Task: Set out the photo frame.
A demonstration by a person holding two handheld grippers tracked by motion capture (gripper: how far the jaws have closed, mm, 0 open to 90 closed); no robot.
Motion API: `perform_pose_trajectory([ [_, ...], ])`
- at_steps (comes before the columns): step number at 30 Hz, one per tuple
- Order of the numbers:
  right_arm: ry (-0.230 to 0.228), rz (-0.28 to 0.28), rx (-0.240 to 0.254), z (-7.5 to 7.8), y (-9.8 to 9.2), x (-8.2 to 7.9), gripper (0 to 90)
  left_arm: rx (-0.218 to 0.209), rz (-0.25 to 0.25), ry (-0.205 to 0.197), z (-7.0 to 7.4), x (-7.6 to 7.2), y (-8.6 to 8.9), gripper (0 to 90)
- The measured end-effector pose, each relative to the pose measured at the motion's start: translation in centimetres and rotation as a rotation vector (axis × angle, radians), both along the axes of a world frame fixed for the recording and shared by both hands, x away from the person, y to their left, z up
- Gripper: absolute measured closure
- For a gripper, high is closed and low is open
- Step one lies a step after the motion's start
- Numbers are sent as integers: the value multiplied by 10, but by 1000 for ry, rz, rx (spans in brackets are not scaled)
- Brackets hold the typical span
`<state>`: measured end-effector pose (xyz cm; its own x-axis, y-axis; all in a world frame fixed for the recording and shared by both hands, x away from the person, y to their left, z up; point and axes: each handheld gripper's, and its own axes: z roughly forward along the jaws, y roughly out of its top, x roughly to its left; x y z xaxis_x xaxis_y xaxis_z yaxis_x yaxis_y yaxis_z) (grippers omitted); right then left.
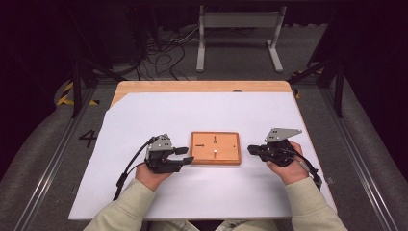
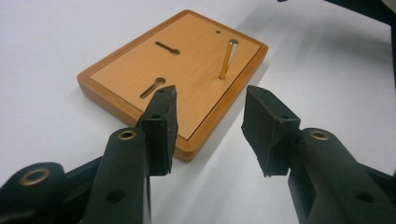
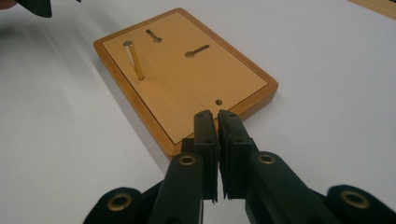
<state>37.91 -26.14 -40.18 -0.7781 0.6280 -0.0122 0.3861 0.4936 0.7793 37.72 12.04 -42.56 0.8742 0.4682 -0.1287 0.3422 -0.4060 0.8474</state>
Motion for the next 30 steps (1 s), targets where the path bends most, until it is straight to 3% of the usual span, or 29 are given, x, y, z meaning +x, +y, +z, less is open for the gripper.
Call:
perform_pose_trajectory([
  [5,-8,-11,19,1,-3,0,838,-28,-12,-5,2,-1,-6,514],
  [7,-9,-13,26,1,-4,0,830,-55,-10,34,4,2,-12,487],
  [9,-5,-18,35,2,-6,0,828,-56,-8,50,4,3,-16,455],
  [13,14,-13,97,5,-9,-1,828,-74,-7,86,4,6,-25,439],
  [17,0,-5,129,8,-10,-3,826,-73,-3,92,-2,11,-35,420],
  [20,7,-11,126,8,-12,-4,822,-62,1,84,-6,13,-41,410],
  [27,7,-58,122,8,-20,-5,762,-47,3,-8,-14,15,-58,399],
  [30,10,-74,130,8,-24,-7,752,-37,-10,1,-15,18,-65,421],
])
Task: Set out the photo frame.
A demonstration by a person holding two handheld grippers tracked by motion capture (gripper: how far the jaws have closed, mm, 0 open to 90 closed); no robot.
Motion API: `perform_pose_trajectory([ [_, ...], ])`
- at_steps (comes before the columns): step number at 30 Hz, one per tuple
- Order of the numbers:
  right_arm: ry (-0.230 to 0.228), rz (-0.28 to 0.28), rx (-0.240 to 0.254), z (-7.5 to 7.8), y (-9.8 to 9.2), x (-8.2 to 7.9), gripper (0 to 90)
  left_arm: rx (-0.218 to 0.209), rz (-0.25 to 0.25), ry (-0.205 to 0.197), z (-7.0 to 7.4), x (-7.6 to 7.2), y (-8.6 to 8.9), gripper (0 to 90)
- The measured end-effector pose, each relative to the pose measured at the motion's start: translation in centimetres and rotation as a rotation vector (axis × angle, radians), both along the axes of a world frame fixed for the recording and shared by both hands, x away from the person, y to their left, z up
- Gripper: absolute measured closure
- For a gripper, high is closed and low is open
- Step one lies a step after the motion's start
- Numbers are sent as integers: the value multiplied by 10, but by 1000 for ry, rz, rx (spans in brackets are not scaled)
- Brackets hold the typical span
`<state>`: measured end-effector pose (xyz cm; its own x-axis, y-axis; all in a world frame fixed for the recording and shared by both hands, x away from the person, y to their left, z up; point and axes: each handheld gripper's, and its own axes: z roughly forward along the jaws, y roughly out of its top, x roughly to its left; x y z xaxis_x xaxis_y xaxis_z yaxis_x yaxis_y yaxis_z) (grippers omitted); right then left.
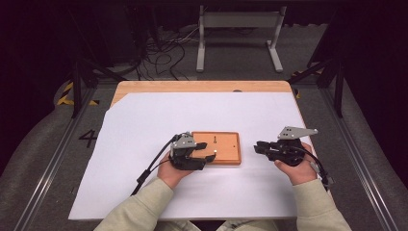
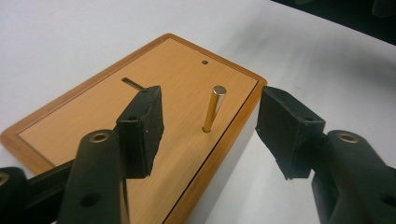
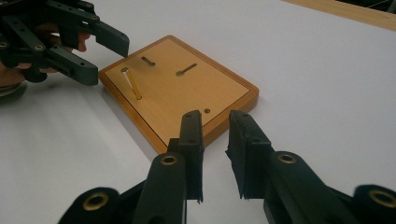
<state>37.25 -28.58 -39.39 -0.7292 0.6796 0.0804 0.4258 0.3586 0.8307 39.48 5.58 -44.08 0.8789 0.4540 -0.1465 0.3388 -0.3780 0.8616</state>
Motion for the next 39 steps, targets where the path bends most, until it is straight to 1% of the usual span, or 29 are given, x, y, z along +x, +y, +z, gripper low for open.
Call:
perform_pose_trajectory([
  [2,-2,-2,3,0,-1,0,748,4,-7,4,-1,1,-2,439],
  [4,0,-7,15,0,-4,-1,743,31,-10,3,-3,4,-9,455],
  [5,0,-7,15,0,-4,-1,743,31,-10,3,-3,4,-9,467],
  [6,1,-5,17,1,-5,-1,743,41,-4,8,-4,4,-11,467],
  [7,3,-2,46,2,-6,-2,743,54,-4,16,-4,6,-12,499],
  [8,3,-2,46,2,-6,-2,743,66,5,29,-4,6,-14,499],
  [9,3,0,61,2,-6,-3,743,81,20,47,-3,7,-17,504],
  [10,1,5,75,3,-6,-3,743,80,23,55,-3,8,-18,517],
  [13,-4,2,79,4,-7,-3,748,95,26,53,-4,9,-23,575],
  [15,-3,2,81,3,-8,-3,753,117,43,43,-5,10,-25,610],
  [17,0,-1,84,3,-8,-3,754,127,49,37,-7,11,-26,638],
  [20,0,3,88,1,-9,-2,752,134,52,24,-7,10,-28,643],
  [23,-6,9,89,0,-8,-2,752,176,66,-9,-9,8,-33,622],
  [25,-8,12,93,0,-8,-2,752,178,71,-12,-9,8,-34,638],
  [27,-8,14,95,0,-7,-2,752,177,61,-15,-9,8,-34,673],
  [28,-7,16,94,0,-7,-2,752,178,50,-26,-9,7,-34,699],
  [31,-5,18,92,-1,-7,-2,752,189,25,-49,-9,4,-37,828],
  [34,-7,20,91,-1,-7,-2,752,184,12,-48,-9,4,-36,833],
  [36,-8,19,94,-1,-7,-2,752,188,9,-55,-10,4,-37,836],
  [37,-8,19,94,-1,-7,-2,752,195,6,-67,-10,3,-37,836],
  [39,-7,21,91,-1,-7,-2,752,194,2,-70,-10,3,-37,838],
])
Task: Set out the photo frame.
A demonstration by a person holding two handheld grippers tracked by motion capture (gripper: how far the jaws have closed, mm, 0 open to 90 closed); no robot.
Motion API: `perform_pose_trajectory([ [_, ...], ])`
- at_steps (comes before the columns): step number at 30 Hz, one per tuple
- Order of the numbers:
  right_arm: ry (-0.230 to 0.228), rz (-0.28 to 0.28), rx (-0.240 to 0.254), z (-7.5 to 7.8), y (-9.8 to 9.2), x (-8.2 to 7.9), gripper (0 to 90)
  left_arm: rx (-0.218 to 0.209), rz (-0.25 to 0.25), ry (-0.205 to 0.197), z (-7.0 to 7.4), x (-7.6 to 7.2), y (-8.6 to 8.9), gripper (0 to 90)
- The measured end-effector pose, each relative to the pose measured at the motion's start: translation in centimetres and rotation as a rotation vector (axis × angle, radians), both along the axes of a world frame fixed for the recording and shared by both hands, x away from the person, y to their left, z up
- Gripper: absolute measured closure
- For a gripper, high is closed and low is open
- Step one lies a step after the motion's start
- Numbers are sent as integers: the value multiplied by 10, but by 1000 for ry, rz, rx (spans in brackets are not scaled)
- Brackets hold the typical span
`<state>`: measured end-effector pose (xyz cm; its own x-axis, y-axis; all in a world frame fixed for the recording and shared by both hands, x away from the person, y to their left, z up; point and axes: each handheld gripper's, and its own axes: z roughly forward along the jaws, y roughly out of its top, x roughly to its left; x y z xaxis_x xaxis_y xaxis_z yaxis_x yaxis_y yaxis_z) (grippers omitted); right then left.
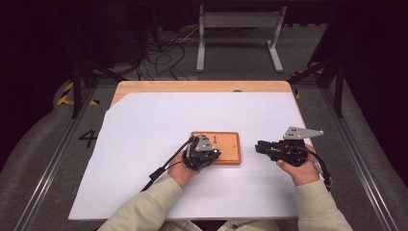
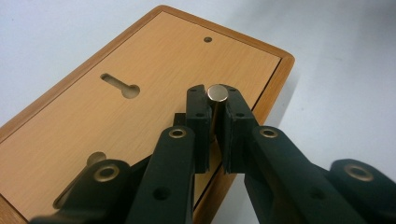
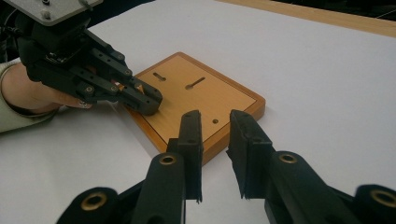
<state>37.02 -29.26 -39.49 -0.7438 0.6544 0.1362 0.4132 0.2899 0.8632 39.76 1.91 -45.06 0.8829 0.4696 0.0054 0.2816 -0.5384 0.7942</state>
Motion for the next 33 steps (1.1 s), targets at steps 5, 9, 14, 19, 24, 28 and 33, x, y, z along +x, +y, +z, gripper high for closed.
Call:
perform_pose_trajectory([
  [5,-1,-1,-1,0,0,0,751,43,-6,-67,0,-5,-2,839],
  [9,-4,-5,-19,0,1,0,750,58,-20,-109,-1,-7,-2,837],
  [14,-32,-2,-65,0,4,-1,757,117,-34,-241,-4,-21,-4,829],
  [19,-49,4,-77,2,6,-1,753,149,-53,-353,-8,-32,-4,829],
  [24,-41,4,-74,2,6,-1,743,185,-73,-469,-13,-44,-5,829],
  [28,-44,9,-77,3,8,-1,730,225,-91,-545,-16,-54,-6,835],
  [33,-46,16,-77,4,12,1,700,221,-91,-544,-16,-54,-5,836],
])
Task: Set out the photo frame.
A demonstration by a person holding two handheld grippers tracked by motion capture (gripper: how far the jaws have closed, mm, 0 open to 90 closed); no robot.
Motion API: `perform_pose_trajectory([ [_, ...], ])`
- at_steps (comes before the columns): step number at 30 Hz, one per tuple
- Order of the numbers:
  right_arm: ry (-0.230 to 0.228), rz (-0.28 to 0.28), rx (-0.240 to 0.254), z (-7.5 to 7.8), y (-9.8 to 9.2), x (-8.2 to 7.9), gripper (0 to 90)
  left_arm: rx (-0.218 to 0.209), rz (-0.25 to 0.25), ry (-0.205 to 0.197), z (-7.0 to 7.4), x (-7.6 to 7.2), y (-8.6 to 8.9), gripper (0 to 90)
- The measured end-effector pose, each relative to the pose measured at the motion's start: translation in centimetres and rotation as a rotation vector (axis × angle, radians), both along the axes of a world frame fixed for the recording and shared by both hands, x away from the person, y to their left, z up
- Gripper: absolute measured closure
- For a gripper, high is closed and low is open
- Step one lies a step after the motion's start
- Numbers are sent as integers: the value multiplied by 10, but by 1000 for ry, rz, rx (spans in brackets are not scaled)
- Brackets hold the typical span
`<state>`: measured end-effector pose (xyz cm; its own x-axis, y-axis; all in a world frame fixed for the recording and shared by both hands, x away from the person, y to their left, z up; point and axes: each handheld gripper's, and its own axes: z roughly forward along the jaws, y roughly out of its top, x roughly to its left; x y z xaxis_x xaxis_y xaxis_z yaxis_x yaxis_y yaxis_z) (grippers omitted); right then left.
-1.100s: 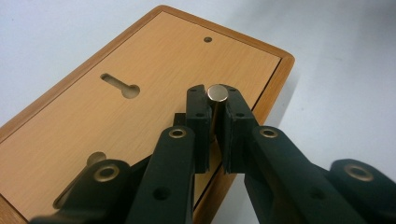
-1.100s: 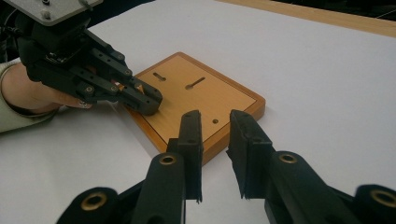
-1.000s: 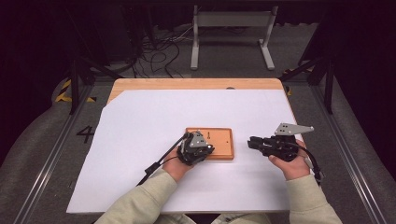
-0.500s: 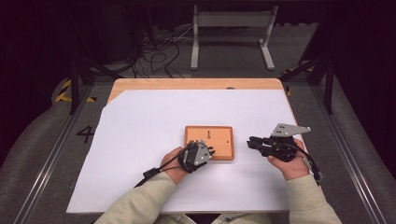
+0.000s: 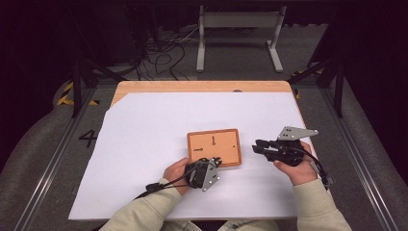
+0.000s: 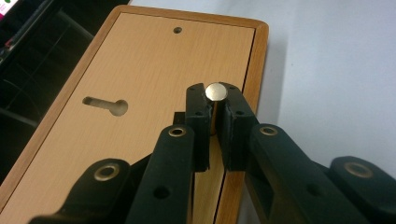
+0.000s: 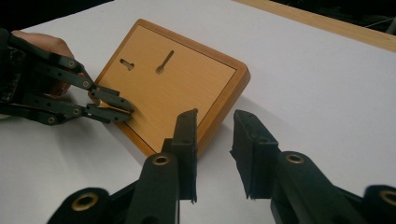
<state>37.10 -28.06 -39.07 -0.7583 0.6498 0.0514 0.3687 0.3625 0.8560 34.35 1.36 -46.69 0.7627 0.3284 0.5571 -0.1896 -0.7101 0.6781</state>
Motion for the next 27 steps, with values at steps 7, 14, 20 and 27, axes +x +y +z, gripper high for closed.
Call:
perform_pose_trajectory([
  [7,58,14,9,3,15,14,544,0,5,-19,-1,-2,0,836],
  [14,209,1,10,-2,32,48,326,-4,6,-23,-2,-3,0,837],
  [20,302,5,-1,-10,42,73,255,-6,5,-24,-2,-3,0,837],
  [27,382,19,38,-27,50,92,235,-5,9,-19,-2,-2,0,837],
])
